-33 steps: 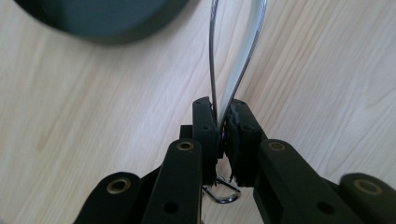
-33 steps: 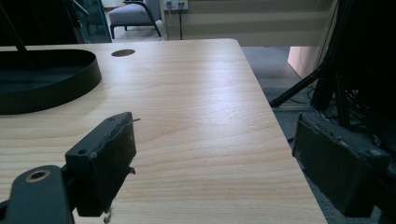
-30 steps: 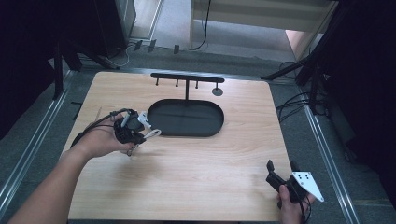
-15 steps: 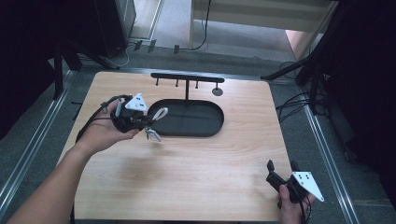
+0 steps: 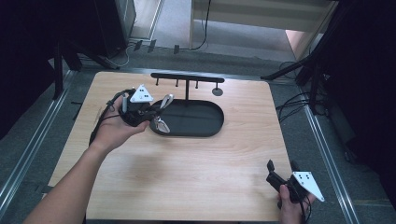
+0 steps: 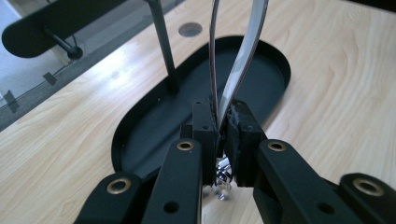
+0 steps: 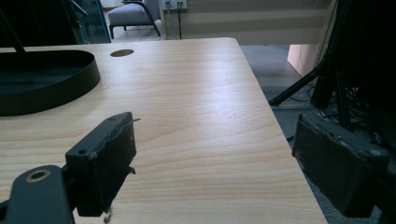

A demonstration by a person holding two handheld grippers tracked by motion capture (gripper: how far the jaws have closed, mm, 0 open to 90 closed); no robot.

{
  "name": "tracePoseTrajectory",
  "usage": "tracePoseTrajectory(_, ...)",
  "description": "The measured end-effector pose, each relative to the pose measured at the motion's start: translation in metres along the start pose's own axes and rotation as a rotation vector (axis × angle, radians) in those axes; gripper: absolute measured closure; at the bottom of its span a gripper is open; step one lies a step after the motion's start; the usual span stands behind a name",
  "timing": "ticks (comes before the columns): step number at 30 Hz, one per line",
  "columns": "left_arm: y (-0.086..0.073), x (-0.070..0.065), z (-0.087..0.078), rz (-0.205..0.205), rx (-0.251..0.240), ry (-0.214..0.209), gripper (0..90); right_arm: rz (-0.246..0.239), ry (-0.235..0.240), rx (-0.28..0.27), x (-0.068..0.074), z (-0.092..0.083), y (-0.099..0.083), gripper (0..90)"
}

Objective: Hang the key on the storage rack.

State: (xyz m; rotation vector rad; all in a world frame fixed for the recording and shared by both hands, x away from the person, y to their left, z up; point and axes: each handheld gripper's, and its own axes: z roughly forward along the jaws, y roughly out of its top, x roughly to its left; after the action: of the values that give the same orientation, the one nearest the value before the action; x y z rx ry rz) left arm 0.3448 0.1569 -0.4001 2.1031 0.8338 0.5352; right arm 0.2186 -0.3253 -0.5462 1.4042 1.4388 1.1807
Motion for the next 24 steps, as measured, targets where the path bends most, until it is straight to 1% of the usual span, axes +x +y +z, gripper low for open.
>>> tracePoseTrajectory(3,0.002,-0.002,0.008,-0.028,-0.011,0.023,83.7,0.0,0.0,0.0,0.0,0.0,0.0,13.2)
tracePoseTrajectory(5,0.003,-0.004,0.016,-0.065,-0.025,0.051,83.7,0.0,0.0,0.0,0.0,0.0,0.0,13.2)
tracePoseTrajectory(7,0.004,-0.005,0.022,-0.077,-0.02,0.073,83.7,0.003,0.0,0.0,0.0,0.0,0.0,13.2)
tracePoseTrajectory(9,0.005,-0.005,0.029,-0.109,-0.024,0.098,83.7,0.003,0.0,0.0,0.0,0.0,0.0,13.2)
tracePoseTrajectory(11,0.006,-0.005,0.034,-0.131,-0.028,0.125,83.7,0.004,0.0,-0.002,0.0,0.0,0.0,13.3)
tracePoseTrajectory(12,0.008,-0.006,0.038,-0.154,-0.03,0.136,83.7,0.004,0.0,-0.001,0.0,0.0,0.0,13.3)
tracePoseTrajectory(14,0.009,-0.007,0.044,-0.179,-0.03,0.158,83.6,0.006,0.003,-0.002,-0.001,0.0,0.0,13.3)
tracePoseTrajectory(15,0.01,-0.008,0.048,-0.183,-0.022,0.17,83.7,0.006,0.003,-0.002,-0.001,0.0,0.0,13.3)
tracePoseTrajectory(16,0.011,-0.009,0.052,-0.199,-0.019,0.183,83.7,0.004,0.004,-0.003,-0.001,0.0,0.0,13.3)
tracePoseTrajectory(17,0.012,-0.01,0.054,-0.21,-0.02,0.188,83.7,0.008,0.006,-0.003,-0.002,0.0,0.0,13.3)
tracePoseTrajectory(20,0.014,-0.011,0.061,-0.25,-0.024,0.225,83.6,0.014,0.008,-0.003,-0.002,0.0,0.0,13.3)
tracePoseTrajectory(21,0.014,-0.012,0.065,-0.265,-0.03,0.243,83.7,0.019,0.008,-0.003,-0.002,0.0,0.0,13.3)
tracePoseTrajectory(22,0.014,-0.012,0.065,-0.265,-0.03,0.243,83.6,0.019,0.008,-0.003,-0.002,0.0,0.0,13.3)
tracePoseTrajectory(24,0.016,-0.013,0.069,-0.286,-0.024,0.249,83.6,0.02,0.009,-0.004,-0.002,0.0,0.0,13.3)
